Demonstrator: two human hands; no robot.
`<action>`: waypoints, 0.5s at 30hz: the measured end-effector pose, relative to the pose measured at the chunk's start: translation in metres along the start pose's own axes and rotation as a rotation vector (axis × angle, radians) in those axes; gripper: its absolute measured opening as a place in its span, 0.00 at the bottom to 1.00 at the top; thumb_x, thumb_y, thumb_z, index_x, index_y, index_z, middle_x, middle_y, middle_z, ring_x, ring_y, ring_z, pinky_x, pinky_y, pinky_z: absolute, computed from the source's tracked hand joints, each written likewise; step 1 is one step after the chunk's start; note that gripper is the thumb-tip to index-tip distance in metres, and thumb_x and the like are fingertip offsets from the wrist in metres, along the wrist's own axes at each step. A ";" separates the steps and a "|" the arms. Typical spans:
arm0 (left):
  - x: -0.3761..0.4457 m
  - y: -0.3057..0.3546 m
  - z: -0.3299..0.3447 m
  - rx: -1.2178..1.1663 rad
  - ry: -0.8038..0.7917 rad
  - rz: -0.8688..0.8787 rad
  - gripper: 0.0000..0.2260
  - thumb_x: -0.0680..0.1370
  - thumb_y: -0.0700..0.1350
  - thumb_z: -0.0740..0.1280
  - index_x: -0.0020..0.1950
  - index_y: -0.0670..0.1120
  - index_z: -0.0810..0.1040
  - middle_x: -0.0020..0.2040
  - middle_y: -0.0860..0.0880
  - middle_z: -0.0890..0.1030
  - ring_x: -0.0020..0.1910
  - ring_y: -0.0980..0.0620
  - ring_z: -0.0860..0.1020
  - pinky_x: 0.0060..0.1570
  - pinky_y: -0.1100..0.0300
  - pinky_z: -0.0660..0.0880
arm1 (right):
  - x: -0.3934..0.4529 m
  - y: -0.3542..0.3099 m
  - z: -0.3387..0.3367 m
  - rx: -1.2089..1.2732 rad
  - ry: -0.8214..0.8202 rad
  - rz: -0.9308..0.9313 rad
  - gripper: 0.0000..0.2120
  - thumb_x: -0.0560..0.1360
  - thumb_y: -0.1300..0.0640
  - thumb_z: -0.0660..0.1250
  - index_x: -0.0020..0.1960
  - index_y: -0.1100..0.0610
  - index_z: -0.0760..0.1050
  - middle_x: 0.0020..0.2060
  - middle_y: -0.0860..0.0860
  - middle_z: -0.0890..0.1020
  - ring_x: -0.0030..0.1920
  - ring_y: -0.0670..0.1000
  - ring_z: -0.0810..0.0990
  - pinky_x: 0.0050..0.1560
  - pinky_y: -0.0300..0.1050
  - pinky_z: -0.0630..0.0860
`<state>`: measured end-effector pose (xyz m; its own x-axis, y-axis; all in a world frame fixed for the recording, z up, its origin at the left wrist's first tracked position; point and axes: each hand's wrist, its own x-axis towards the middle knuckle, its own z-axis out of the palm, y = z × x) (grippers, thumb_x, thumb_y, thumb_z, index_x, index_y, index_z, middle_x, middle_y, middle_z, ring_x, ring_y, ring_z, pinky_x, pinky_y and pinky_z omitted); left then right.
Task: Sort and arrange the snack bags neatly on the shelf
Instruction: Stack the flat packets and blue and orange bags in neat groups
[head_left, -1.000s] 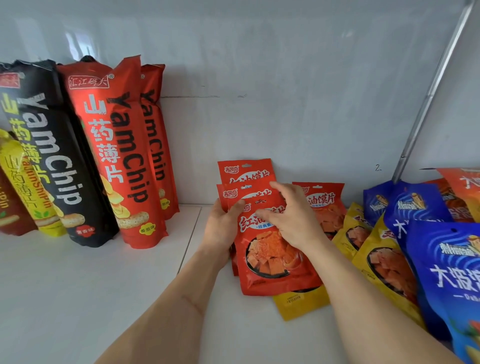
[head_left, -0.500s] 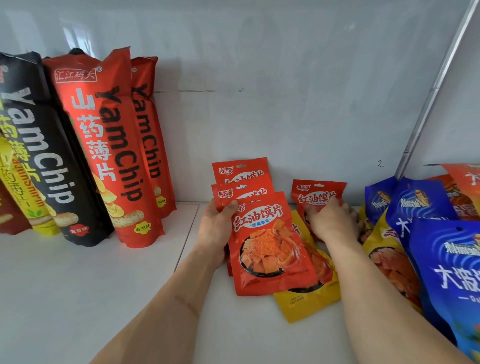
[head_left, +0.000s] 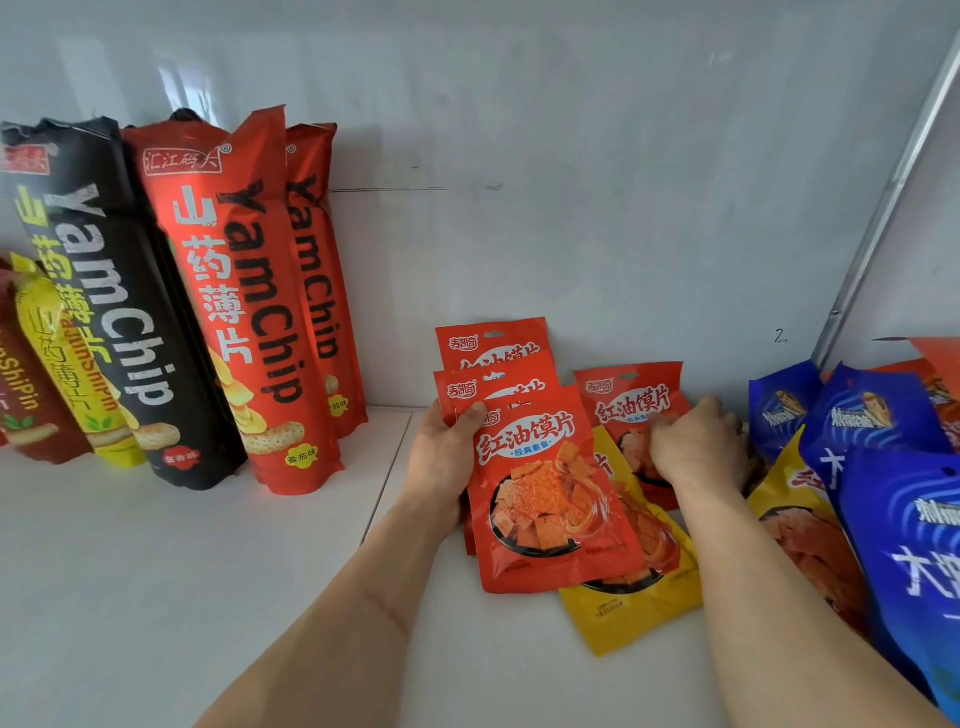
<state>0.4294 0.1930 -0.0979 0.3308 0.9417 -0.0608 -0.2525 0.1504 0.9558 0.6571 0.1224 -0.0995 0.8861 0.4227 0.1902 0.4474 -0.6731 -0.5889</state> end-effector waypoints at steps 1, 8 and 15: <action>0.000 0.000 0.000 0.005 0.003 0.003 0.12 0.80 0.51 0.69 0.61 0.50 0.76 0.48 0.48 0.87 0.44 0.45 0.87 0.50 0.44 0.83 | 0.001 0.000 -0.002 0.044 0.011 -0.003 0.25 0.78 0.46 0.65 0.68 0.61 0.66 0.64 0.62 0.73 0.63 0.66 0.73 0.61 0.61 0.71; 0.000 0.004 0.000 -0.014 0.035 0.018 0.11 0.80 0.51 0.69 0.60 0.51 0.77 0.48 0.49 0.87 0.44 0.45 0.87 0.51 0.43 0.82 | 0.009 -0.002 -0.019 0.436 0.088 -0.200 0.14 0.81 0.48 0.62 0.56 0.57 0.78 0.51 0.56 0.81 0.51 0.58 0.80 0.43 0.45 0.73; 0.002 0.011 -0.007 -0.035 0.079 0.067 0.10 0.80 0.52 0.67 0.60 0.52 0.76 0.47 0.50 0.87 0.43 0.46 0.87 0.46 0.47 0.83 | -0.010 -0.021 -0.063 0.787 0.421 -0.269 0.15 0.81 0.50 0.63 0.59 0.60 0.78 0.49 0.51 0.82 0.47 0.46 0.77 0.42 0.32 0.66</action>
<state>0.4211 0.1982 -0.0892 0.2400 0.9705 -0.0214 -0.3038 0.0960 0.9479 0.6465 0.0940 -0.0393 0.8042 0.1461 0.5761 0.5698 0.0857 -0.8173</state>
